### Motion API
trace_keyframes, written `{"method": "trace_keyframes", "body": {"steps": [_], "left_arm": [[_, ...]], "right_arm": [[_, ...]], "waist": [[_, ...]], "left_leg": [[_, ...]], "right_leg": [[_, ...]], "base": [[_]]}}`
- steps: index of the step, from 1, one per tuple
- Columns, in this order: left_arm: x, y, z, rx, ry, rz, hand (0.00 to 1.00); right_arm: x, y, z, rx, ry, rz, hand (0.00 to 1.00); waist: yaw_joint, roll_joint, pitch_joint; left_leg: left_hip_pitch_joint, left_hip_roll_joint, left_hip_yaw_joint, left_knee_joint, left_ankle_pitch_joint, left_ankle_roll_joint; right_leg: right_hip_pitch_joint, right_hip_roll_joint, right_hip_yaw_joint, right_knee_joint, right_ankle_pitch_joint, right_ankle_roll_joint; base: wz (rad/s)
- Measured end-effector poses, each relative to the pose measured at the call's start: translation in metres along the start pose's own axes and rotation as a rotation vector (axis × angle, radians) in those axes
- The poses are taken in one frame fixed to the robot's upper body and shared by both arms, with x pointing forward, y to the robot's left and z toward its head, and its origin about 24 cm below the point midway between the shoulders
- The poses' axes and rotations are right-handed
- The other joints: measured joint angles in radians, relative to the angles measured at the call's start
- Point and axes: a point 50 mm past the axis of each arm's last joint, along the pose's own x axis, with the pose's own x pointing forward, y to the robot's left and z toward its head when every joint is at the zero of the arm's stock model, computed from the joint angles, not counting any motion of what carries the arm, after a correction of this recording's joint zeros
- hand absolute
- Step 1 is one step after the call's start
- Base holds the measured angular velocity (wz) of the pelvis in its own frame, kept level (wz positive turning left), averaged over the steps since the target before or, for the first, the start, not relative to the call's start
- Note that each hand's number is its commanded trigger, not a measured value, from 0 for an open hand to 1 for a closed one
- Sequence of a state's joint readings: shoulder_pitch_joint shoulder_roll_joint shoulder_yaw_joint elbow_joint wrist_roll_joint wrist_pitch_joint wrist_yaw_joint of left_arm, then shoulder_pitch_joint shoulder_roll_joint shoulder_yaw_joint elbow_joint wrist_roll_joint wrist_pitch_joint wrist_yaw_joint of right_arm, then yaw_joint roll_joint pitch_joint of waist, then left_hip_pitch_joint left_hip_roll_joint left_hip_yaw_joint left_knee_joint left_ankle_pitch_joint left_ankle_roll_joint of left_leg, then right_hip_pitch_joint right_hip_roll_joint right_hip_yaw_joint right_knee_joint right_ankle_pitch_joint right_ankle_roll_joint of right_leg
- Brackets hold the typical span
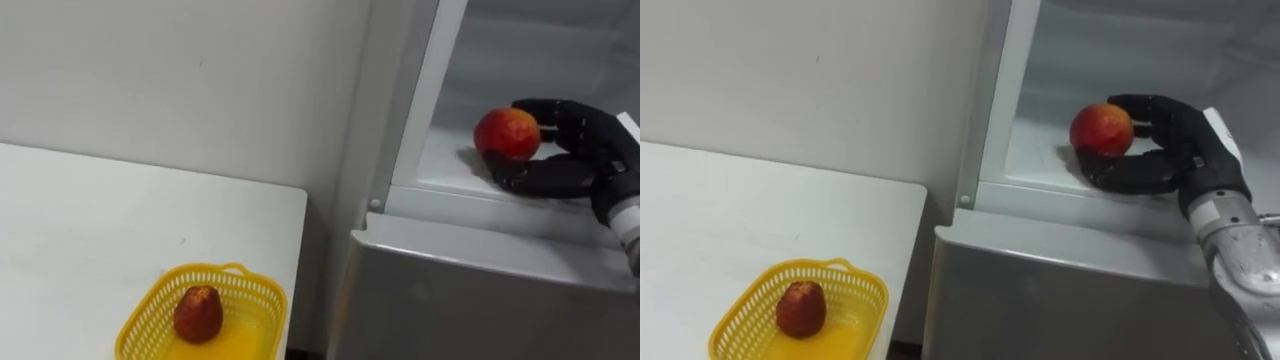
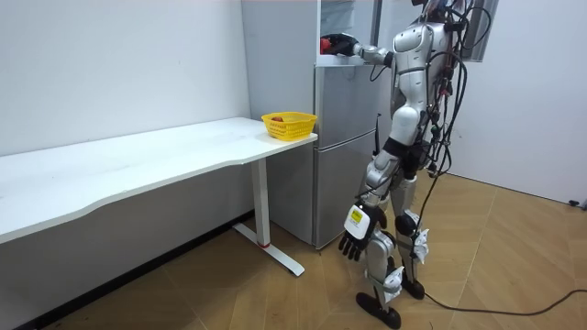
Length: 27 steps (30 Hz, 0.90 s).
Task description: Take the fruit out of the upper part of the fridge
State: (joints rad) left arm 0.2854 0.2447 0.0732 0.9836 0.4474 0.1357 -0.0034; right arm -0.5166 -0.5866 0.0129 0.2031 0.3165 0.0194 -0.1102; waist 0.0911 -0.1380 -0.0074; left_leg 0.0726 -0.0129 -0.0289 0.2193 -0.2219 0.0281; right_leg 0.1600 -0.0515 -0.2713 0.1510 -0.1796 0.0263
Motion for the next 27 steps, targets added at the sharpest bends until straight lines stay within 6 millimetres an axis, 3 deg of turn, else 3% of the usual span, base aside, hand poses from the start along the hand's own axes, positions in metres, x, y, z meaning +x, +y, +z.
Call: {"method": "trace_keyframes", "body": {"steps": [4,12,21,27], "left_arm": [[0.0,0.0,0.0,0.002,-0.011,0.023,0.0],[0.0,-0.006,-0.001,-0.011,-0.008,0.036,0.0],[-0.002,-0.021,-0.008,-0.02,0.001,-0.004,0.0],[-0.002,-0.028,-0.006,-0.026,0.009,-0.028,0.0]], "right_arm": [[-0.011,0.009,0.012,0.014,-0.069,0.018,1.0],[-0.03,0.03,0.037,0.074,-0.198,0.016,1.0],[-0.057,0.037,0.084,0.111,-0.456,0.009,1.0],[-0.065,0.035,0.095,0.09,-0.526,0.001,1.0]], "waist": [[0.007,0.013,0.0085],[-0.009,0.021,0.0129],[-0.035,0.057,-0.0044],[-0.053,0.057,-0.0022]], "left_leg": [[0.027,0.001,0.004,-0.017,0.0,0.0],[0.018,0.001,0.014,-0.015,0.0,0.0],[0.007,0.0,0.025,-0.015,0.0,0.0],[0.006,0.001,0.026,-0.017,0.0,0.0]], "right_leg": [[0.017,0.001,0.022,0.0,0.0,0.0],[0.01,0.0,0.022,-0.001,0.0,0.0],[-0.001,0.001,0.024,0.0,0.0,0.0],[-0.001,0.0,0.024,0.002,0.0,0.0]], "base": [[-0.02],[-0.03],[-0.02],[0.0]]}}
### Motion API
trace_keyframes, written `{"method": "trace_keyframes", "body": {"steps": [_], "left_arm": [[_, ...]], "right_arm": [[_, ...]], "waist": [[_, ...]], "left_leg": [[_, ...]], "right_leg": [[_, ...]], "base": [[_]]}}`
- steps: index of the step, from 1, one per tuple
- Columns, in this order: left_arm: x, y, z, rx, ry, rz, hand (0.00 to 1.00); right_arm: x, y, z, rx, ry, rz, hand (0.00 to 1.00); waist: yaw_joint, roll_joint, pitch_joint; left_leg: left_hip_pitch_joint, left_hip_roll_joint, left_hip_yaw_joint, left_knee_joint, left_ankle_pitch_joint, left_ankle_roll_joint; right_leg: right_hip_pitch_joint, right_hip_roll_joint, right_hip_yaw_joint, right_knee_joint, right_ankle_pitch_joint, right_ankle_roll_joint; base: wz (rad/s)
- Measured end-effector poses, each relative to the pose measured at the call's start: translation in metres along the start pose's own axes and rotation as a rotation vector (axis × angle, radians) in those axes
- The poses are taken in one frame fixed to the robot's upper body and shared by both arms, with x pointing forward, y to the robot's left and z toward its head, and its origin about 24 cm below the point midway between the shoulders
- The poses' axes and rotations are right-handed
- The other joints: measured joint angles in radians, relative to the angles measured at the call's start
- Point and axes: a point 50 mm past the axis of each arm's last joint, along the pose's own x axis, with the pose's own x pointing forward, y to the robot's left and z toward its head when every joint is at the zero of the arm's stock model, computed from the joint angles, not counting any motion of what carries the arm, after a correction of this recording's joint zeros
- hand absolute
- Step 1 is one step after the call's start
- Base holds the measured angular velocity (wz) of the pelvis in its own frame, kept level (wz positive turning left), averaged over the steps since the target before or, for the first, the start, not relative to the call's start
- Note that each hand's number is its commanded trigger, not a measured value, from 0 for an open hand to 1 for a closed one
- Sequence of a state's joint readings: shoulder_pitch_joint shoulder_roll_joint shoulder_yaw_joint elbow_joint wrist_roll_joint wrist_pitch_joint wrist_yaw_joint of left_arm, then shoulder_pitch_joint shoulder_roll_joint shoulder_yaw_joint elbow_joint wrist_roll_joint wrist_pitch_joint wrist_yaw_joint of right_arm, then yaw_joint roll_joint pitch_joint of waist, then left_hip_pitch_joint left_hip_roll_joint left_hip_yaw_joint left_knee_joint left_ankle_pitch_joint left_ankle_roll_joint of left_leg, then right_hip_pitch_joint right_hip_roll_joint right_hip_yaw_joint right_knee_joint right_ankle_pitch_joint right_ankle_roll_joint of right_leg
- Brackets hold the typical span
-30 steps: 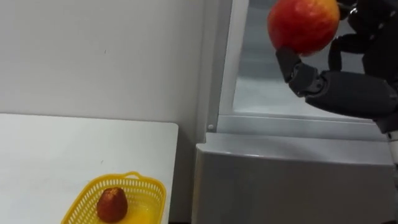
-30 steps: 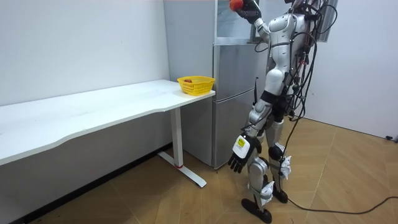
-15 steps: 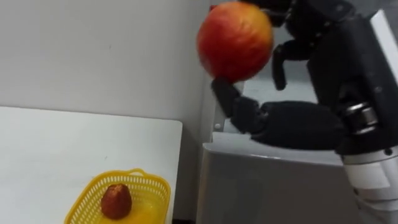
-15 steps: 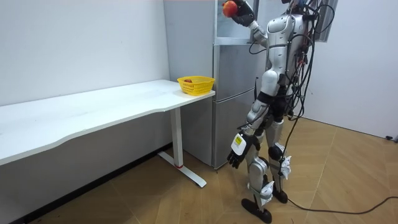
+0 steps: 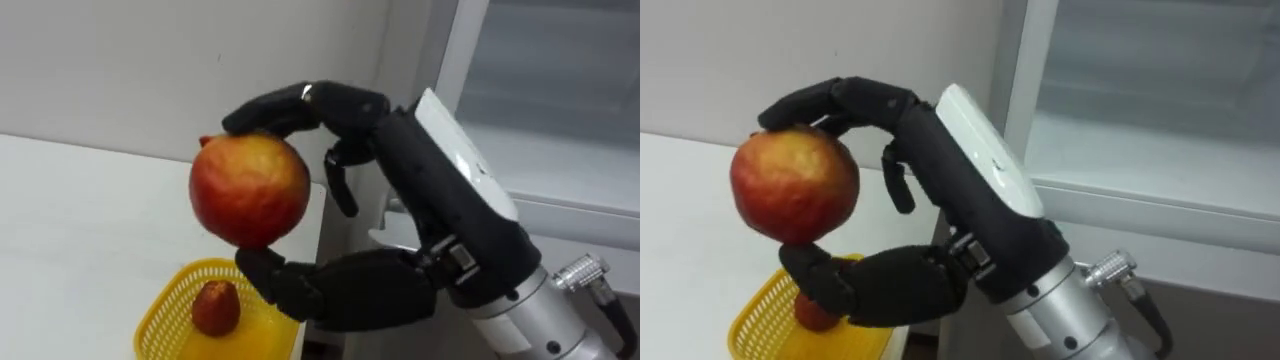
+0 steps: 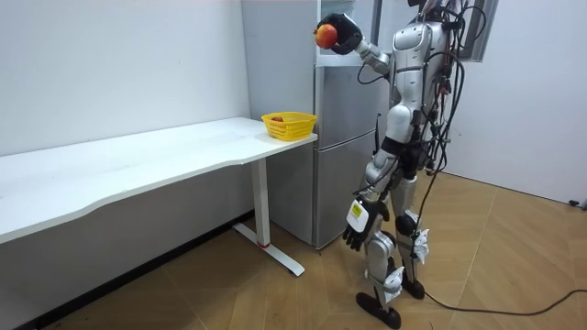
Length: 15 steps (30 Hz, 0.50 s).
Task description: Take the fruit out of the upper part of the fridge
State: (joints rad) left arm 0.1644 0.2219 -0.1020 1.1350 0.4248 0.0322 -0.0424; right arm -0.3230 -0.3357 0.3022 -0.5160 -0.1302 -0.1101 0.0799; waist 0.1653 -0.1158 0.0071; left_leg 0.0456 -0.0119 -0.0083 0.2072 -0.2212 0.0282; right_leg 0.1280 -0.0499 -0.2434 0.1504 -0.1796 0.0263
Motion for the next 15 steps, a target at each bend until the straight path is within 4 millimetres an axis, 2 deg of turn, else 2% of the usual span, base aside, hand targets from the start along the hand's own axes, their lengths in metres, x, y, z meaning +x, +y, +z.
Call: {"method": "trace_keyframes", "body": {"steps": [4,8,12,15], "left_arm": [[0.001,0.001,0.003,0.0,-0.006,-0.006,0.0],[0.001,0.002,0.004,-0.001,0.001,-0.004,0.0],[0.001,0.001,0.002,-0.002,0.014,0.005,0.0],[0.0,-0.002,-0.003,-0.004,0.028,0.003,0.0]], "right_arm": [[-0.001,0.019,-0.013,0.046,0.056,0.093,1.0],[-0.002,0.028,-0.023,0.035,0.103,0.139,1.0],[-0.005,0.036,-0.041,0.014,0.201,0.155,1.0],[-0.012,0.044,-0.063,0.015,0.308,0.167,1.0]], "waist": [[0.012,0.0,0.0012],[0.029,-0.006,0.0043],[0.037,-0.011,0.0066],[0.041,-0.013,0.0073]], "left_leg": [[-0.003,0.0,0.001,-0.001,0.0,0.0],[-0.008,0.0,-0.01,0.0,0.0,0.0],[-0.017,-0.003,-0.028,0.008,0.0,0.0],[-0.017,-0.005,-0.041,0.014,0.0,0.0]], "right_leg": [[-0.003,0.0,0.005,0.0,0.0,0.0],[-0.007,0.0,-0.004,0.0,0.0,0.0],[-0.004,0.0,-0.018,0.0,0.0,0.0],[0.005,0.0,-0.034,0.0,0.0,0.0]], "base": [[-0.01],[0.03],[0.16],[0.14]]}}
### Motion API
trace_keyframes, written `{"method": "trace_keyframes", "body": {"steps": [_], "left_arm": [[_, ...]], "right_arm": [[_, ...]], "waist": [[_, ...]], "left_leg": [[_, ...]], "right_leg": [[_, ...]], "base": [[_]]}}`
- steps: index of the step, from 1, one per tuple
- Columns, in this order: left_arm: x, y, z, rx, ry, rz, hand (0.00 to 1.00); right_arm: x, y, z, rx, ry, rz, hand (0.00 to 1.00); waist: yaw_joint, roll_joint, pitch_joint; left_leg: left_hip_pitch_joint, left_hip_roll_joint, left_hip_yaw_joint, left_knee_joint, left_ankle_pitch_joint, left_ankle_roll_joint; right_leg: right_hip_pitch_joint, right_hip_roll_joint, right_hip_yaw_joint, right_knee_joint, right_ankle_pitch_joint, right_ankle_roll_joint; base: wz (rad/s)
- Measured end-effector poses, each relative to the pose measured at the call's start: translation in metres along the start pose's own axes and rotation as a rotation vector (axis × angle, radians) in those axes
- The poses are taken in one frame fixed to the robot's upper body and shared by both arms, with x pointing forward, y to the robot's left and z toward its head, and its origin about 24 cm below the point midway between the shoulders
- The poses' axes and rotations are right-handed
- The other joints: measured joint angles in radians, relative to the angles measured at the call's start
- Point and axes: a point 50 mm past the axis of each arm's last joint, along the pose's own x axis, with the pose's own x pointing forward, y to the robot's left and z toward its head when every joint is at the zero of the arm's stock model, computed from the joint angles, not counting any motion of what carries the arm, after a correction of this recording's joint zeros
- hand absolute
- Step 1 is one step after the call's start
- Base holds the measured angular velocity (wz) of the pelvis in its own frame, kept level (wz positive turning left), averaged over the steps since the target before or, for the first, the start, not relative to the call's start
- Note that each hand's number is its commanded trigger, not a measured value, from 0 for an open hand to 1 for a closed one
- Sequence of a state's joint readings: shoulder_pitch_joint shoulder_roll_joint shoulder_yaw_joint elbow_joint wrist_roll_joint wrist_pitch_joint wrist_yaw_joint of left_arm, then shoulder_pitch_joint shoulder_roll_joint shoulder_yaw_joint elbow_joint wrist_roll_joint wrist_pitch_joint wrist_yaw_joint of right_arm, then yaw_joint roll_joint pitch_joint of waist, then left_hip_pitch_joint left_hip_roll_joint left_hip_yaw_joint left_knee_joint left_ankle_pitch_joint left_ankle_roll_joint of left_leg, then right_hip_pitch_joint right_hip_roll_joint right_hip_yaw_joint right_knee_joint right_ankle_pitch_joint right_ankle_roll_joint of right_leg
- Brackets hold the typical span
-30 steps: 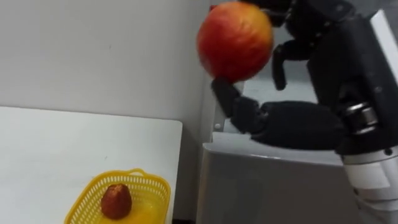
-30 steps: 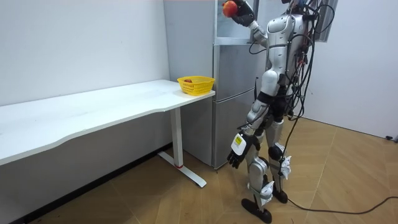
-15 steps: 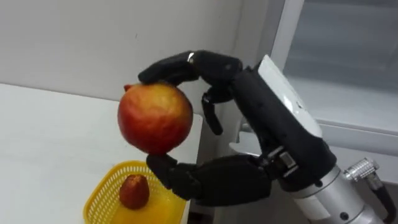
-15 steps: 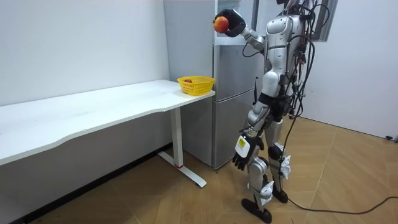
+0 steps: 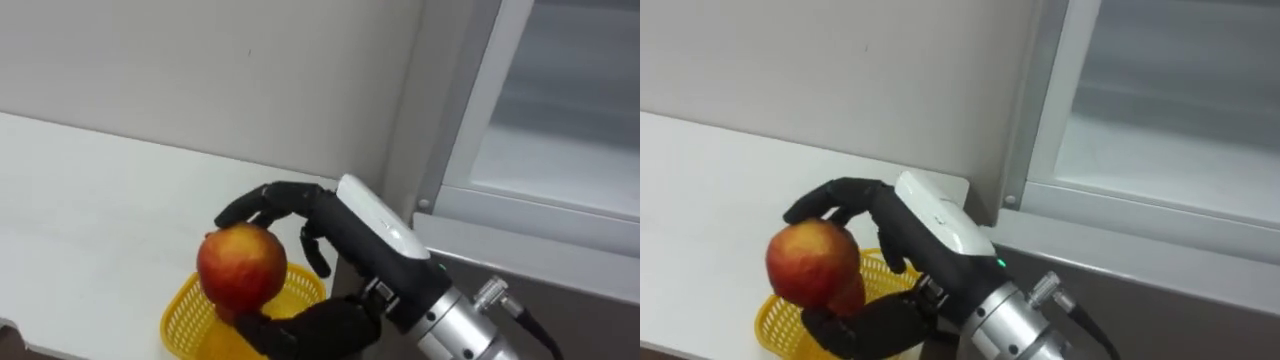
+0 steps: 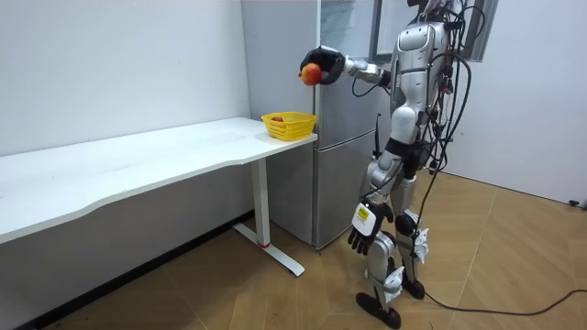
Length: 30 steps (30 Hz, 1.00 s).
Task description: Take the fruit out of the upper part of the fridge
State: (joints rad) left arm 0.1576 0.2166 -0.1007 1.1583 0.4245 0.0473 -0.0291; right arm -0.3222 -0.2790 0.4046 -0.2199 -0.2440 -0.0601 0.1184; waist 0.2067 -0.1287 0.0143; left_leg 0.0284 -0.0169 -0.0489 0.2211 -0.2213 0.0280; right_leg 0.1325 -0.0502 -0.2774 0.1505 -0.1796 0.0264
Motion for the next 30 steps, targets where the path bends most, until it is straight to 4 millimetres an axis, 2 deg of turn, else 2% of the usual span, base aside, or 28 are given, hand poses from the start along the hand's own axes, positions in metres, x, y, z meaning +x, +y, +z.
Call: {"method": "trace_keyframes", "body": {"steps": [3,8,14,17,23,26,30], "left_arm": [[0.0,0.0,0.001,-0.001,0.001,0.0,0.0],[0.0,-0.001,-0.001,-0.001,0.011,0.001,0.0],[0.0,0.0,0.001,0.001,0.009,-0.002,0.0],[0.0,0.001,0.004,0.002,-0.002,0.002,0.0],[0.0,0.001,0.004,0.002,0.003,-0.012,0.0],[0.0,0.002,0.007,0.002,-0.008,-0.011,0.0],[-0.001,0.003,0.011,0.001,-0.033,0.0,0.0]], "right_arm": [[-0.001,0.006,-0.015,0.011,0.071,0.008,1.0],[-0.002,0.012,-0.025,0.02,0.111,-0.018,1.0],[-0.007,0.022,-0.051,0.028,0.233,0.004,1.0],[-0.012,0.027,-0.066,-0.026,0.301,0.028,1.0],[-0.013,0.029,-0.07,-0.048,0.322,0.036,1.0],[-0.013,0.03,-0.071,-0.041,0.328,0.026,1.0],[-0.013,0.034,-0.074,-0.014,0.345,-0.005,1.0]], "waist": [[0.019,-0.002,0.001],[0.045,-0.001,0.0012],[0.055,0.007,0.0069],[0.073,0.012,0.0102],[0.074,0.013,0.0112],[0.075,0.013,0.0109],[0.074,0.011,0.0101]], "left_leg": [[-0.003,0.0,-0.009,0.001,0.0,0.0],[-0.004,-0.002,-0.02,0.005,0.0,0.0],[-0.019,-0.01,-0.04,0.021,0.0,0.0],[-0.036,-0.012,-0.046,0.029,0.0,0.0],[-0.055,-0.014,-0.062,0.038,0.0,0.0],[-0.061,-0.014,-0.062,0.051,-0.001,-0.001],[-0.076,-0.016,-0.066,0.064,0.0,-0.001]], "right_leg": [[-0.003,0.0,-0.001,0.0,0.0,0.0],[-0.001,0.0,-0.001,0.0,0.0,0.0],[0.003,-0.002,-0.001,0.0,0.0,0.0],[-0.008,-0.003,-0.001,0.0,0.0,0.0],[-0.014,-0.001,-0.002,0.001,0.0,0.0],[-0.014,-0.001,-0.026,0.002,0.0,0.0],[-0.02,-0.001,-0.028,0.002,0.0,0.0]], "base": [[0.08],[0.05],[0.12],[0.0],[0.08],[0.09],[0.06]]}}
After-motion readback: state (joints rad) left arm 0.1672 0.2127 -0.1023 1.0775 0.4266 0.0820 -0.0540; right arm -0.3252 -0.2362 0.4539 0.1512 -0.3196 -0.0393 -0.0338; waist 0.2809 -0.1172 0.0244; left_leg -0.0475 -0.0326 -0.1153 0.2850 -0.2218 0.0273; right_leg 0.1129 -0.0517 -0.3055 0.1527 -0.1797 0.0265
